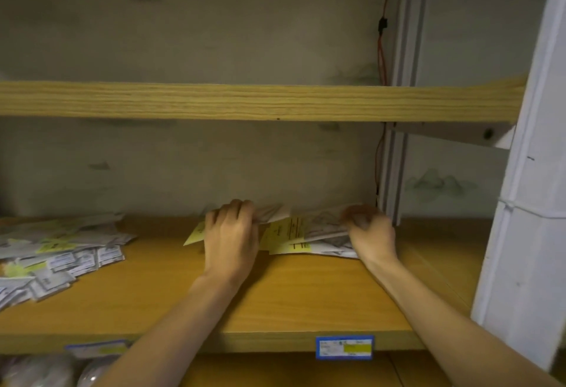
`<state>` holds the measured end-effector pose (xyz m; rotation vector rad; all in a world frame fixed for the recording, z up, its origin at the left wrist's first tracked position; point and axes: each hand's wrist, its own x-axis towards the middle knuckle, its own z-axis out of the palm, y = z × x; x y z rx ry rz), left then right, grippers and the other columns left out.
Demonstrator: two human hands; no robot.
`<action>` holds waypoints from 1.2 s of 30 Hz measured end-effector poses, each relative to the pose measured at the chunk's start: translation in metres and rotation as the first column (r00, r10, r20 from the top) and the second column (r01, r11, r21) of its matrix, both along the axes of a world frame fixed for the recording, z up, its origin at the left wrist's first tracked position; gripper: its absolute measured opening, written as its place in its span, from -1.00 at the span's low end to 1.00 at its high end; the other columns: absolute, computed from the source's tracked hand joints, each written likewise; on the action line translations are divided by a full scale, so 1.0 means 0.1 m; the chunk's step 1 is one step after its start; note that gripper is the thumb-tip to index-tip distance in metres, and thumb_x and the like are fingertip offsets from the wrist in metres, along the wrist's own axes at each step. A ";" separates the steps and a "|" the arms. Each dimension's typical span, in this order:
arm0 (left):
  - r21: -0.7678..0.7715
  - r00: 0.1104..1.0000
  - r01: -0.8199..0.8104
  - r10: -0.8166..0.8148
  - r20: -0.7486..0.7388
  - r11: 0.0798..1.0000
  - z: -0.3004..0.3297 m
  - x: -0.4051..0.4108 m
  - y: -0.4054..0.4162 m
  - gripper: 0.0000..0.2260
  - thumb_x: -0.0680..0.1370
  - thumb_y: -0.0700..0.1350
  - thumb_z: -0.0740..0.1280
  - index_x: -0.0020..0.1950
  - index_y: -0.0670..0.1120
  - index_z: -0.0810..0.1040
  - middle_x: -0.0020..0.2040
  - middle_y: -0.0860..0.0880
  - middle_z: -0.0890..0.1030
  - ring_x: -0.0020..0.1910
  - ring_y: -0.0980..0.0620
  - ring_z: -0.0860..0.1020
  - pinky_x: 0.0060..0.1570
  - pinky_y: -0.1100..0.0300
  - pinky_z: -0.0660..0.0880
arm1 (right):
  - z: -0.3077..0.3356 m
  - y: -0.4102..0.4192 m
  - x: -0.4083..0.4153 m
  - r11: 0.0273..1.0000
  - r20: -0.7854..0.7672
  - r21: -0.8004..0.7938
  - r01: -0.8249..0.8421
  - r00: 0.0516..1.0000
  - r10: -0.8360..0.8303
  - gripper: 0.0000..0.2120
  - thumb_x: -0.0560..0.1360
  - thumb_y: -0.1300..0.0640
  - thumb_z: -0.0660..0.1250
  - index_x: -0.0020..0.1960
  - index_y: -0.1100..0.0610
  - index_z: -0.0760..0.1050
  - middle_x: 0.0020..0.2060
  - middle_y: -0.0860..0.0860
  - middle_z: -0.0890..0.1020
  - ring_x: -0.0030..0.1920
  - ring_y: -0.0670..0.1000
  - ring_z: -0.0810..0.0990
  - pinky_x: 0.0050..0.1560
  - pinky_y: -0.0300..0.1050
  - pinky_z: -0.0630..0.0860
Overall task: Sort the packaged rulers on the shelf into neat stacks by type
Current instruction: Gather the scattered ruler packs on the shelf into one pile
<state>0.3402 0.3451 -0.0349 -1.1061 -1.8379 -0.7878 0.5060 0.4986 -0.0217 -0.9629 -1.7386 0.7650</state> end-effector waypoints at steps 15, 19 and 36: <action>-0.062 0.996 0.042 -0.047 -0.072 0.997 -0.01 0.03 0.00 -0.76 0.30 -0.35 0.48 -0.15 -0.14 0.51 -0.23 -0.10 0.57 -0.26 -0.15 0.55 -0.17 0.03 0.44 | -0.08 0.01 0.03 0.996 0.281 -0.041 0.084 0.957 -0.070 -0.69 0.52 -0.02 0.33 0.20 0.09 0.51 0.12 0.16 0.58 0.28 0.23 0.41 0.22 0.03 0.26; -0.083 0.994 0.050 -0.058 -0.098 0.995 -0.01 0.02 0.00 -0.76 0.29 -0.33 0.49 -0.19 -0.12 0.49 -0.24 -0.08 0.55 -0.27 -0.13 0.54 -0.15 0.05 0.34 | -0.08 0.01 0.03 0.993 0.305 -0.008 0.117 0.946 -0.109 -0.80 0.54 0.01 0.30 0.11 0.09 0.48 0.10 0.16 0.56 0.28 0.23 0.38 0.22 0.04 0.25; -0.119 0.850 0.150 -0.190 -0.491 0.981 -0.03 0.09 0.02 -0.95 0.47 -0.24 0.27 -0.17 -0.11 0.45 -0.18 -0.09 0.55 -0.23 -0.11 0.51 -0.14 0.09 0.34 | -0.02 -0.27 -0.02 0.904 -0.079 -0.011 -0.428 0.901 0.426 -0.59 0.26 -0.26 0.46 -0.01 -0.04 0.58 -0.22 -0.06 0.72 -0.09 -0.02 0.69 0.06 0.17 0.59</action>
